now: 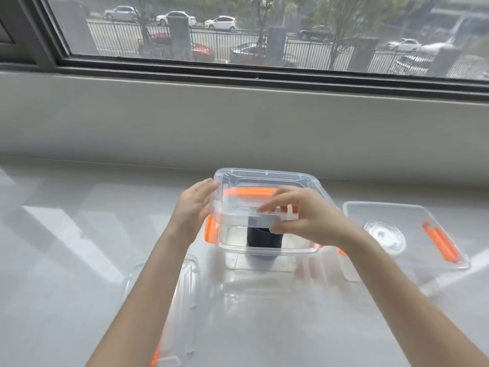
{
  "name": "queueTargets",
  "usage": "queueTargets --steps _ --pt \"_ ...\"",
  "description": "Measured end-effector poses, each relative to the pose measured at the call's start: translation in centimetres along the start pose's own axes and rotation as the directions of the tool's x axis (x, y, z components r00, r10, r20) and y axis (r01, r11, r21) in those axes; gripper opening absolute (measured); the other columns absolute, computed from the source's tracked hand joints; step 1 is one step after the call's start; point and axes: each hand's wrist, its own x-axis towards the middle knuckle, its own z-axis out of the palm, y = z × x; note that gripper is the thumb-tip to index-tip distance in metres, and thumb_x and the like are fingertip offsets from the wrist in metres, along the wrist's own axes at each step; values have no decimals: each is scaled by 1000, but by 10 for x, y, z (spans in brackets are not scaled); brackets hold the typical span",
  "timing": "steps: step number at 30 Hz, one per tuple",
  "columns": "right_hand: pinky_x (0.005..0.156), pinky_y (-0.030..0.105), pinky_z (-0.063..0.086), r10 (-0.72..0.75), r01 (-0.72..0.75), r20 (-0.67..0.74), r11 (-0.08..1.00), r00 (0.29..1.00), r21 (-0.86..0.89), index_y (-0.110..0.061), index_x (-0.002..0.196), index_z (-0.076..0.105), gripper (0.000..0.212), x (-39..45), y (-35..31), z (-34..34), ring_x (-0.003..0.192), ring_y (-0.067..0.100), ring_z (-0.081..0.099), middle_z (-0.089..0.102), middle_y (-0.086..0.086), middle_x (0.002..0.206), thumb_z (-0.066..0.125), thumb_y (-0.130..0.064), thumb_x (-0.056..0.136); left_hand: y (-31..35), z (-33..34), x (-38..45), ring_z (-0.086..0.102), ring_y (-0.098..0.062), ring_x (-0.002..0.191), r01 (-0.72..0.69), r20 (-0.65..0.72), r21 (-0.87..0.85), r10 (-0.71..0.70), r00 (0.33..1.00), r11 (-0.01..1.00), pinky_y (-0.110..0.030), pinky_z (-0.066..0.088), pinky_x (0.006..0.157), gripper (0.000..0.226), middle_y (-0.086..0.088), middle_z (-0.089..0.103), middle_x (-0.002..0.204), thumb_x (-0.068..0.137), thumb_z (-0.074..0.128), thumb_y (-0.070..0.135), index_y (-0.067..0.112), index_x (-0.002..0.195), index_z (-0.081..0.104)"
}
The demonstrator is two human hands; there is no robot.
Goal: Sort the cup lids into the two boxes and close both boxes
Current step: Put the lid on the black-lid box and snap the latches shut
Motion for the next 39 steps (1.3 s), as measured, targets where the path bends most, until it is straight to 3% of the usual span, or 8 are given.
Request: queueTargets --steps 6,10,15,19,23,28,33,39 --pt "66 3 36 64 -63 8 996 998 -60 -17 100 73 31 12 46 44 73 -6 46 50 -22 82 72 -5 72 -38 9 11 62 -14 78 -3 -153 434 76 985 901 -34 51 81 29 6 68 86 69 56 20 43 83 65" --pt "70 6 37 91 -90 13 995 996 -48 -18 101 73 31 10 60 60 80 -2 49 55 -10 89 72 -6 73 -57 10 15 55 -23 118 97 -219 592 44 975 800 -36 44 101 43 -6 64 123 76 50 26 33 117 61" --pt "76 22 42 118 -117 32 992 992 -35 -19 102 72 33 10 57 61 79 0 48 48 -21 81 72 -6 72 -62 8 17 43 -23 132 120 -241 632 46 970 766 -40 35 110 51 -10 53 139 79 48 28 24 130 53" --pt "70 14 38 114 -112 58 993 992 -47 -18 104 71 33 11 55 63 79 -13 46 49 -17 83 71 -6 73 -65 8 19 51 -14 104 71 -245 669 130 961 740 -23 37 92 44 -4 59 129 86 50 16 15 129 54" --pt "86 35 48 135 -131 71 990 988 -52 -18 106 71 36 13 56 70 94 18 55 55 -4 94 70 -5 73 -71 3 19 51 -20 119 90 -263 655 116 958 750 -29 37 100 43 -4 58 131 86 52 19 16 129 54" --pt "85 29 45 131 -131 58 991 990 -14 -19 105 71 35 11 62 74 90 14 49 46 -19 81 71 -6 72 -79 -2 19 43 -23 131 219 -339 520 -35 940 826 -35 33 109 62 -7 46 142 84 59 32 12 139 40" --pt "85 25 44 115 -115 52 993 992 -7 -19 107 70 33 9 64 76 93 14 51 48 -15 85 67 -7 76 -81 -11 15 57 -25 77 292 -356 189 -211 910 938 -34 47 73 34 -6 62 78 59 75 39 11 77 69" --pt "75 3 35 134 -121 -142 988 981 93 -16 108 68 25 3 70 71 92 -8 52 61 -8 98 62 -15 84 -73 -17 10 59 -20 78 184 -421 401 2 907 898 -27 46 72 13 1 66 72 69 76 28 29 65 64"
